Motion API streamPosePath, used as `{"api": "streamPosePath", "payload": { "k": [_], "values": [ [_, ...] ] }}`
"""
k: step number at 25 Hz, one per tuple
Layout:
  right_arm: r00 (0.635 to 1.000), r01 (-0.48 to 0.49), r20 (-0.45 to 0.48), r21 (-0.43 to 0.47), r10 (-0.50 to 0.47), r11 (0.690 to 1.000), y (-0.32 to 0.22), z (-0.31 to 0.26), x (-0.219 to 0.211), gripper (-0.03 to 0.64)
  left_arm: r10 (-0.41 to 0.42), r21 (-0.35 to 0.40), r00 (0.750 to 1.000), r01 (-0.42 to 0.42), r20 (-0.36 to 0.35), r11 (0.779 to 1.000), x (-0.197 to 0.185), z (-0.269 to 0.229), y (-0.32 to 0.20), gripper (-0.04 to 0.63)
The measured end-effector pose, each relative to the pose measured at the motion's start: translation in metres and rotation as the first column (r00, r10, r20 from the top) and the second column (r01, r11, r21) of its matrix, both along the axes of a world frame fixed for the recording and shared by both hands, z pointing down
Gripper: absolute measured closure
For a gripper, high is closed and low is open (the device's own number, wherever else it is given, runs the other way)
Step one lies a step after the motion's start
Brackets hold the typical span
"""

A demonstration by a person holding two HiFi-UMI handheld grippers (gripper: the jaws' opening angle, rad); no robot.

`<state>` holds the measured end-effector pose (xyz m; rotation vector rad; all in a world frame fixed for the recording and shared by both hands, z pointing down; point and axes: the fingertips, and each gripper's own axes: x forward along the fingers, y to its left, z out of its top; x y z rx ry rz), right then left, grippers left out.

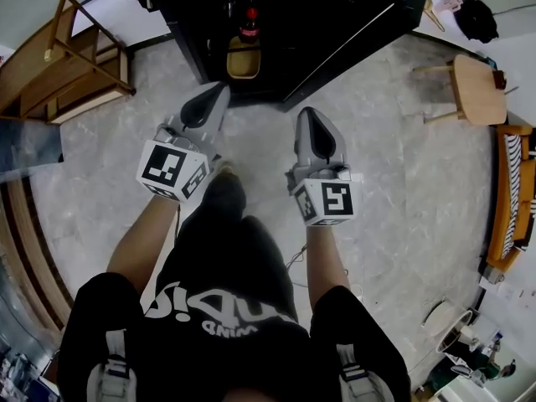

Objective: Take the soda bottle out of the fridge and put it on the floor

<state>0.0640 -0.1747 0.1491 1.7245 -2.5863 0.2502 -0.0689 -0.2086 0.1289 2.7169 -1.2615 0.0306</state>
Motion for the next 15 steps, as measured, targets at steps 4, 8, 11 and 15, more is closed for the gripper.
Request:
{"api": "streamPosePath", "payload": {
  "k": [4, 8, 11, 15],
  "values": [
    [1.0, 0.004, 0.0, 0.022, -0.004, 1.0, -0.005, 0.055, 0.001, 0.62, -0.011, 0.028, 1.0, 0.011, -0.014, 1.0, -0.002, 0.051, -0.007, 0.594],
    [1.0, 0.002, -0.008, 0.032, -0.002, 0.999, -0.007, 0.123, 0.002, 0.62, -0.013, 0.068, 0.999, 0.015, -0.03, 0.998, 0.0, 0.112, -0.015, 0.594],
    [1.0, -0.006, 0.01, 0.039, 0.006, 0.999, -0.011, 0.171, 0.002, 0.62, -0.019, 0.083, 0.998, 0.024, -0.062, 0.996, 0.0, 0.155, -0.021, 0.594],
    [0.999, -0.01, 0.039, 0.079, 0.007, 0.997, -0.013, 0.216, -0.003, 0.62, -0.013, 0.111, 0.997, 0.021, -0.076, 0.994, -0.001, 0.206, -0.022, 0.594]
  ]
}}
